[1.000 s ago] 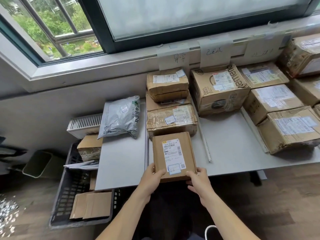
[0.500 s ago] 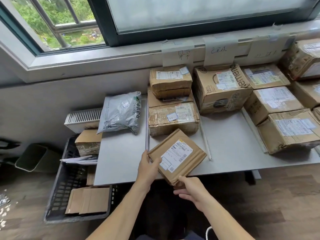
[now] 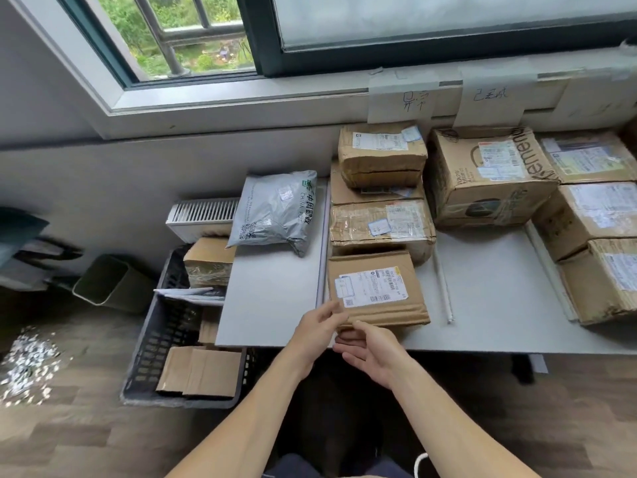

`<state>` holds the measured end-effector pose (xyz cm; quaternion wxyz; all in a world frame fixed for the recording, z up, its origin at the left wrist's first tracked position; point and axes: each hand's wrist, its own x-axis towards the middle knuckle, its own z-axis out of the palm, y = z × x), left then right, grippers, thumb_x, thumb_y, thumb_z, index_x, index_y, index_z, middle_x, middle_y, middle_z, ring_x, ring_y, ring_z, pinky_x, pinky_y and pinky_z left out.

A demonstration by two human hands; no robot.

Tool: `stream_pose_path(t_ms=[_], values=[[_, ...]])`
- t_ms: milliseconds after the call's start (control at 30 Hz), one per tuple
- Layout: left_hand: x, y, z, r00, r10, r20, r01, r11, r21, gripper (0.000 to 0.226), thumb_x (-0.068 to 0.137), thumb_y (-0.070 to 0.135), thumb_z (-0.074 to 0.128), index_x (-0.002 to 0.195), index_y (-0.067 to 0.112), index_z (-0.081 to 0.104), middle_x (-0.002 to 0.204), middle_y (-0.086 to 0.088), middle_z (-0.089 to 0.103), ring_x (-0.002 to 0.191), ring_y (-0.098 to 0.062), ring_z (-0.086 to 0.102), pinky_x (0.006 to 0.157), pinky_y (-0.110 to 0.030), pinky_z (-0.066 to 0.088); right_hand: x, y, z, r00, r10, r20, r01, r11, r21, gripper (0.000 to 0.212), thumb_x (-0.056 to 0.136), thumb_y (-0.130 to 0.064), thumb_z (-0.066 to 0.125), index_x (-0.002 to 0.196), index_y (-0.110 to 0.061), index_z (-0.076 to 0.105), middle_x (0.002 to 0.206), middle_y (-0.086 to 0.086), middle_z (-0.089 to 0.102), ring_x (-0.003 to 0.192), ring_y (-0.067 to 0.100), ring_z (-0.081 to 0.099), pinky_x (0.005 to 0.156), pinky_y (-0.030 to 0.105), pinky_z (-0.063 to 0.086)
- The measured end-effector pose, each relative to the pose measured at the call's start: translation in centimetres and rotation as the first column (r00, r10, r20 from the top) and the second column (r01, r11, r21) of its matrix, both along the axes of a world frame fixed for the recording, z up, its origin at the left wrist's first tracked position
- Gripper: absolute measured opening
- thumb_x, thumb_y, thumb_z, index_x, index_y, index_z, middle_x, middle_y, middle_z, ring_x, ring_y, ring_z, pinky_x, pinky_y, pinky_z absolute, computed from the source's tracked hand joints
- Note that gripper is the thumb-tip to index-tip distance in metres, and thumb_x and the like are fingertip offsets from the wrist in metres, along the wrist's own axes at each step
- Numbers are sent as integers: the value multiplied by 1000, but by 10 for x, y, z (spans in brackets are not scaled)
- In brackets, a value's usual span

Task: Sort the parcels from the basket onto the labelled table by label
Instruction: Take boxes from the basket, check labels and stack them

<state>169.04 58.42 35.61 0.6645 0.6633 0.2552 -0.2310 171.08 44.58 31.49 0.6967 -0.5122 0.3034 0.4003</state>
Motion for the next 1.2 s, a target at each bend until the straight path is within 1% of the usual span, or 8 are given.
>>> stream_pose_path(t_ms=[100, 200, 300, 600, 700, 933, 1067, 1200], values=[[0, 9, -1, 1000, -8, -18, 8, 999, 34, 28, 104, 17, 59, 109, 44, 65, 96, 34, 71, 89, 21, 63, 71, -3, 47, 6, 12, -2, 1000, 11, 0, -11, 1000, -4, 27, 106, -23, 55, 114, -5, 73, 109, 17, 77, 96, 30, 77, 96, 43, 59], [-5, 20, -2, 999, -27, -37, 30, 996, 83, 48, 101, 28, 64, 148, 25, 54, 142, 10, 60, 128, -1, 54, 107, -22, 43, 5, 18, -4, 1000, 3, -3, -3, 1000, -2, 26, 106, -23, 55, 116, -7, 73, 109, 15, 77, 101, 31, 75, 92, 41, 58], [-14, 33, -5, 998, -52, -36, 55, 995, 88, 53, 99, 34, 65, 150, 25, 52, 145, 9, 56, 137, -8, 47, 118, -35, 39, 1, 18, -9, 999, -33, 9, 32, 999, 18, 29, 108, -26, 52, 119, -7, 72, 109, 13, 78, 106, 30, 74, 90, 40, 57], [-24, 119, -33, 962, 269, -50, -267, 963, 46, 32, 101, 21, 63, 132, 15, 66, 130, -2, 67, 120, -15, 63, 102, -36, 55, -17, 87, 15, 958, 280, 65, -277, 960, -44, 39, 106, -33, 55, 113, 1, 73, 108, 17, 78, 102, 28, 76, 87, 37, 56], [-22, 163, -46, 919, 387, -71, -387, 922, 22, 24, 100, 19, 63, 122, 11, 70, 118, -5, 72, 109, -16, 69, 88, -32, 58, -12, 145, 26, 948, 290, 130, -278, 955, -101, 31, 106, -27, 55, 115, -2, 71, 107, 15, 78, 101, 28, 76, 88, 39, 59], [-21, 259, -68, 824, 547, -147, -560, 825, -68, 8, 98, 16, 62, 98, 13, 69, 95, -7, 72, 97, -24, 70, 86, -38, 57, -6, 271, 24, 947, 280, 158, -247, 947, -204, 22, 104, -20, 56, 117, -8, 68, 105, 12, 78, 92, 25, 78, 85, 36, 58], [-6, 297, -86, 772, 593, -231, -625, 774, -100, 10, 98, 24, 68, 98, 14, 67, 97, -5, 68, 99, -21, 66, 93, -41, 56, -6, 316, 18, 933, 330, 143, -274, 909, -314, 28, 104, -21, 54, 131, -14, 57, 109, 11, 74, 92, 25, 78, 83, 36, 61], [30, 323, -110, 718, 617, -322, -673, 734, -93, 51, 86, 40, 80, 123, 11, 62, 118, -6, 64, 108, -19, 60, 95, -36, 50, 5, 344, 14, 930, 343, 129, -271, 880, -389, 40, 104, -22, 56, 142, -16, 48, 110, 9, 69, 96, 28, 76, 78, 32, 62]])
